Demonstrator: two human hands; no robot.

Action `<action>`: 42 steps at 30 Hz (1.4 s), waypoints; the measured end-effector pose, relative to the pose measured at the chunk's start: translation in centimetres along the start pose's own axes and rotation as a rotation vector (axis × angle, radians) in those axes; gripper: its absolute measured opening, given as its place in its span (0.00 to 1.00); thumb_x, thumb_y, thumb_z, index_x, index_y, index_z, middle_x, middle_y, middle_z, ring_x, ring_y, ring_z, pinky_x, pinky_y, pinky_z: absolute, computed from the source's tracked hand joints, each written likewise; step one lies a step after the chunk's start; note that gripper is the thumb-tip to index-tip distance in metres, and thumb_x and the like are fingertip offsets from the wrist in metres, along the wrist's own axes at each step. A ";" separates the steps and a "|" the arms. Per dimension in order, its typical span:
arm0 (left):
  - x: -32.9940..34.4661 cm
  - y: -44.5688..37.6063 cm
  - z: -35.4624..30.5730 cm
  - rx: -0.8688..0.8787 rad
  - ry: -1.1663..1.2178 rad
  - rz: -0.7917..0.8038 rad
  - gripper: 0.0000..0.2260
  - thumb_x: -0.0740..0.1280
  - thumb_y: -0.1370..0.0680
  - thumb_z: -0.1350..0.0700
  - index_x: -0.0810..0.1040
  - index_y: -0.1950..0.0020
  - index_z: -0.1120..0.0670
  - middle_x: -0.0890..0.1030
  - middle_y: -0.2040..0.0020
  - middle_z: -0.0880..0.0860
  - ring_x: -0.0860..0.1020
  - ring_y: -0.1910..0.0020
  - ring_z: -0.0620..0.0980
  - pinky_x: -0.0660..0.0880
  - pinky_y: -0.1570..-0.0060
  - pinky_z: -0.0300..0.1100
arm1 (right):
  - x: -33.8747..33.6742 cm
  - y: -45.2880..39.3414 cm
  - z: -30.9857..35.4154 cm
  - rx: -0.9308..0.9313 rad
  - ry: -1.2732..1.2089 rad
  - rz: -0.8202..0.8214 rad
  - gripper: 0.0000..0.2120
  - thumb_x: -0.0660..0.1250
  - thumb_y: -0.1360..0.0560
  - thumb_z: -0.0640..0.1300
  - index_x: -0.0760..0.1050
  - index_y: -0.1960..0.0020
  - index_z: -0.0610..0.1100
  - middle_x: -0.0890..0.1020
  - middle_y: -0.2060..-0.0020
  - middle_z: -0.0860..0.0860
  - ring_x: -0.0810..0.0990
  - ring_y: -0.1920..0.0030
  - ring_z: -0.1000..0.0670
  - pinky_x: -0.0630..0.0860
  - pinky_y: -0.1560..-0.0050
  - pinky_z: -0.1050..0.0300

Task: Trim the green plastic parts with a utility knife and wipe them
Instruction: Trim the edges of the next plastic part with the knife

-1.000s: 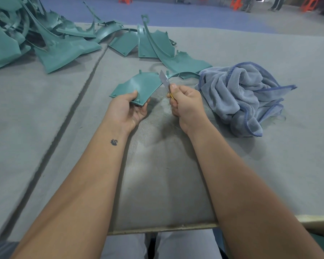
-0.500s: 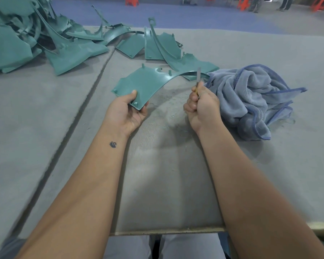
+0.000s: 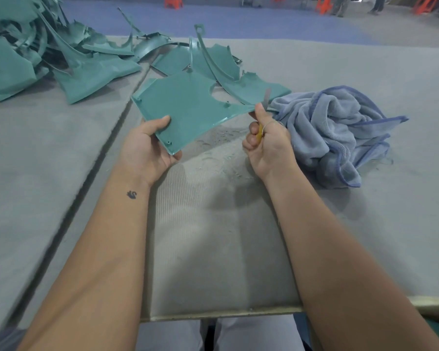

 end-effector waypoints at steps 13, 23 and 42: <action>1.9 0.3 -0.4 0.100 0.551 0.132 0.26 0.65 0.25 0.38 0.79 0.47 0.62 0.81 0.51 0.59 0.79 0.55 0.54 0.77 0.56 0.42 | 2.5 1.3 -0.4 0.086 -0.228 0.199 0.11 0.57 0.19 0.37 0.67 0.61 0.43 0.78 0.73 0.48 0.61 0.82 0.58 0.58 0.81 0.67; 3.6 0.8 1.6 0.065 0.571 0.101 0.19 0.70 0.32 0.48 0.79 0.45 0.58 0.83 0.52 0.60 0.82 0.57 0.59 0.78 0.51 0.50 | 2.4 1.1 -0.7 0.080 -0.370 0.163 0.13 0.57 0.19 0.39 0.67 0.62 0.42 0.75 0.75 0.48 0.65 0.81 0.58 0.61 0.80 0.67; 3.2 -0.4 4.5 -0.073 0.368 -0.086 0.11 0.63 0.19 0.52 0.77 0.50 0.59 0.81 0.60 0.55 0.80 0.63 0.48 0.79 0.65 0.36 | 2.9 1.8 -2.5 0.100 0.201 0.164 0.09 0.61 0.21 0.40 0.67 0.59 0.45 0.66 0.79 0.53 0.59 0.81 0.56 0.53 0.77 0.63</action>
Point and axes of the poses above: each hand's wrist, its own y-axis away from the middle knuckle, its own x-axis out of the palm, z = x × y, the point moved 10 cm from there along -y, towards the middle knuckle
